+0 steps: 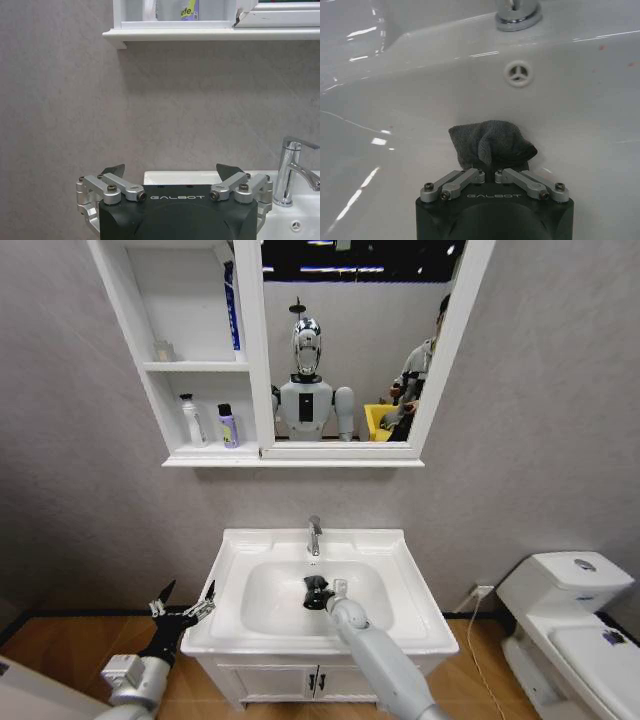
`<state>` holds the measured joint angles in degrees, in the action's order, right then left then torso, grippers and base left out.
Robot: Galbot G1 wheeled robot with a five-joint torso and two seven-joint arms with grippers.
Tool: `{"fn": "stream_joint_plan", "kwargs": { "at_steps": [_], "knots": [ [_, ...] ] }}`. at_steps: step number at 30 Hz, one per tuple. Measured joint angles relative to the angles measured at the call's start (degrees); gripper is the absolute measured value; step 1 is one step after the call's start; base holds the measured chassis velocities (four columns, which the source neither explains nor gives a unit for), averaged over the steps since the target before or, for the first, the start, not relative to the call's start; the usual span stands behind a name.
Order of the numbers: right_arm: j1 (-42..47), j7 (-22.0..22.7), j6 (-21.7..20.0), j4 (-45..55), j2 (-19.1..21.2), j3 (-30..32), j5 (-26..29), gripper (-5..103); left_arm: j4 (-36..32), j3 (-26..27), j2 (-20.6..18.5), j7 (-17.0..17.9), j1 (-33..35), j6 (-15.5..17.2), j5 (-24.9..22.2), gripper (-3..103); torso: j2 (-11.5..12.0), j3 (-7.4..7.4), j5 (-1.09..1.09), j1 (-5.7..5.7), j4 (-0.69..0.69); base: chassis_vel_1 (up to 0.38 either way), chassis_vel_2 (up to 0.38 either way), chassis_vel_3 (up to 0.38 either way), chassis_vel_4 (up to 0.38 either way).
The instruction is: Move facial cleanser and shampoo from washbasin to cabinet, then wipe washbasin with towel.
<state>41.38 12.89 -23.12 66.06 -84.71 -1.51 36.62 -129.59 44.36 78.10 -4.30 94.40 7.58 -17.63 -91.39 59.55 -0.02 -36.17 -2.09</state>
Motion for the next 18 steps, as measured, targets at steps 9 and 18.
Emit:
{"fn": "stream_joint_plan", "kwargs": {
  "at_steps": [9, 18],
  "knots": [
    [-1.1, -2.8, 2.6, 3.1, -3.6, -3.7, 7.3, 4, 0.0, 0.0, 0.0, 0.0, 0.0, 0.0, 0.0, 100, 0.0, 0.0, 0.01, 0.0, -0.03, 0.0, 0.0, 0.0, 0.0],
    [1.2, 0.0, 0.2, 2.7, 0.0, -1.5, 11.5, 4, 0.0, 0.0, 0.0, 0.0, 0.0, 0.0, 0.0, 100, 0.0, 0.0, 0.03, 0.0, 0.0, 0.0, 0.0, 0.0, 0.0]
  ]
}}
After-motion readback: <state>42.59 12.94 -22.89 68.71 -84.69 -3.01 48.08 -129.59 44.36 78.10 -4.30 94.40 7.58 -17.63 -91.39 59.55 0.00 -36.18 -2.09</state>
